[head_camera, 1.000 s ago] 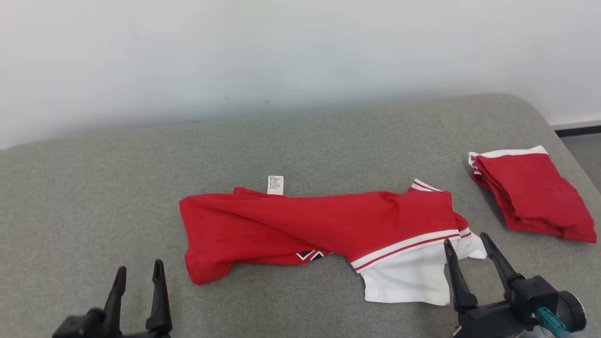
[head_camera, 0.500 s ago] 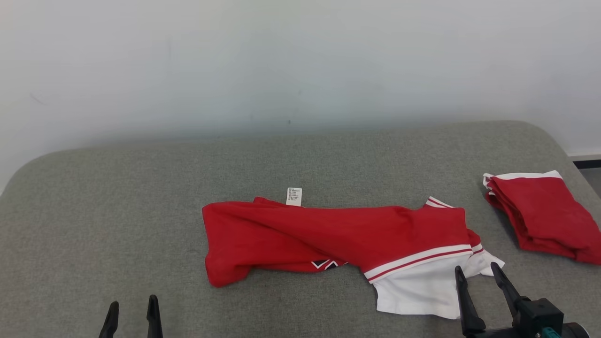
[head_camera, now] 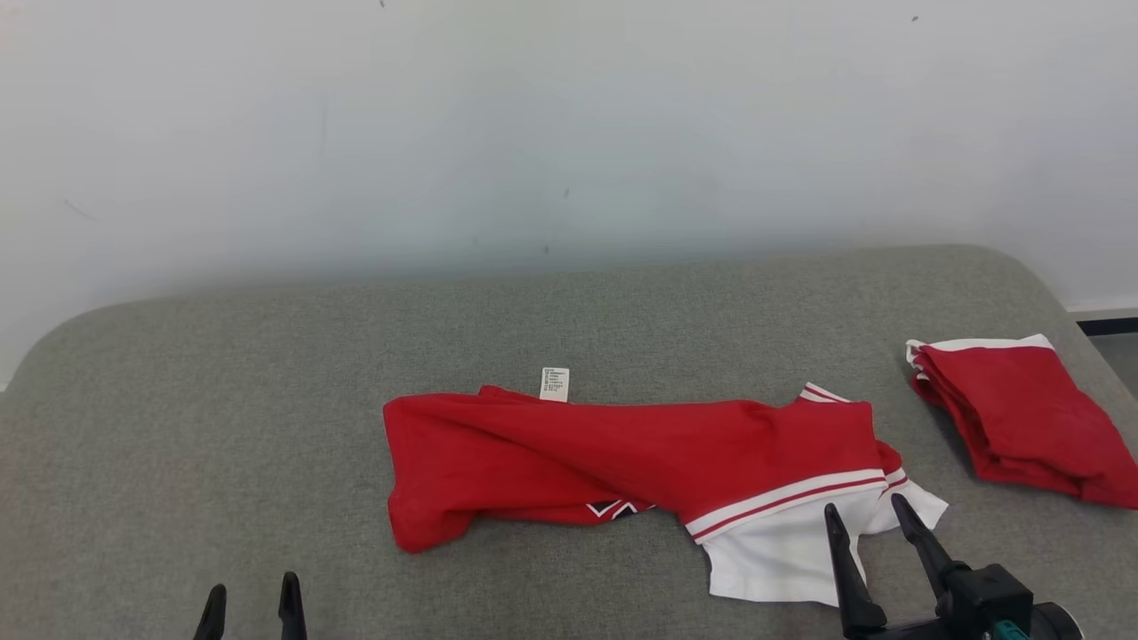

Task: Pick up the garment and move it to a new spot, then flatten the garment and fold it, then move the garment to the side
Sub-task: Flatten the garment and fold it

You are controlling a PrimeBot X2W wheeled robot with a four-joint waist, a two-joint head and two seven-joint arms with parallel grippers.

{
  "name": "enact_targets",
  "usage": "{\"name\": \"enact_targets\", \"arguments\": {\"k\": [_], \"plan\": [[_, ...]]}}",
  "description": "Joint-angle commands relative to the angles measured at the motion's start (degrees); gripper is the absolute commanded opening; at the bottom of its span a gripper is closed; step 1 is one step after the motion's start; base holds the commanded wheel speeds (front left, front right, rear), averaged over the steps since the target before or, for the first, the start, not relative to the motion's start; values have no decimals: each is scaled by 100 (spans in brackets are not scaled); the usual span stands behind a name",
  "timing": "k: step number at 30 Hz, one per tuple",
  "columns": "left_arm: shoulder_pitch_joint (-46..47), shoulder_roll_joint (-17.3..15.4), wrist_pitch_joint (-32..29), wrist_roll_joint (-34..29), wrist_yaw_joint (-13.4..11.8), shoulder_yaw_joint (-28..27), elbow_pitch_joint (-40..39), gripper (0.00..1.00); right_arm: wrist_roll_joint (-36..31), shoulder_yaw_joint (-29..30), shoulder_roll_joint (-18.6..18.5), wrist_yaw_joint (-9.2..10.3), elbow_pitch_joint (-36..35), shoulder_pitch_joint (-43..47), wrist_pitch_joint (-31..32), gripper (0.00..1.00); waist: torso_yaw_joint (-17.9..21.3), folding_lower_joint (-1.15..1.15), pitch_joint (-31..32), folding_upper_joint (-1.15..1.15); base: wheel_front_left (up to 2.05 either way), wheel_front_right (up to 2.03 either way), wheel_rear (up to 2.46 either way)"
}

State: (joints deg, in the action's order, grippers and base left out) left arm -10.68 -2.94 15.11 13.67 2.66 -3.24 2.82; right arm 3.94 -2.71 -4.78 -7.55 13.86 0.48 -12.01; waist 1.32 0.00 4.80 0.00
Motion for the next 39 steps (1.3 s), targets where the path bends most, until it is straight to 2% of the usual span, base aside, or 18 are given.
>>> {"name": "enact_targets", "arguments": {"k": [1,30,39], "plan": [[105,6,2,-32,-13,14,37,100,38,-33,13,15,-22,7,19,100,12,0,-2,0,0,0,0],[305,6,2,-11,-135,266,381,100,130,-190,0,15,211,-173,149,100,155,0,-85,0,0,0,0],[1204,-19,-900,171,-104,592,890,100,100,-67,-114,15,508,-412,793,100,196,0,-338,0,0,0,0]]}}
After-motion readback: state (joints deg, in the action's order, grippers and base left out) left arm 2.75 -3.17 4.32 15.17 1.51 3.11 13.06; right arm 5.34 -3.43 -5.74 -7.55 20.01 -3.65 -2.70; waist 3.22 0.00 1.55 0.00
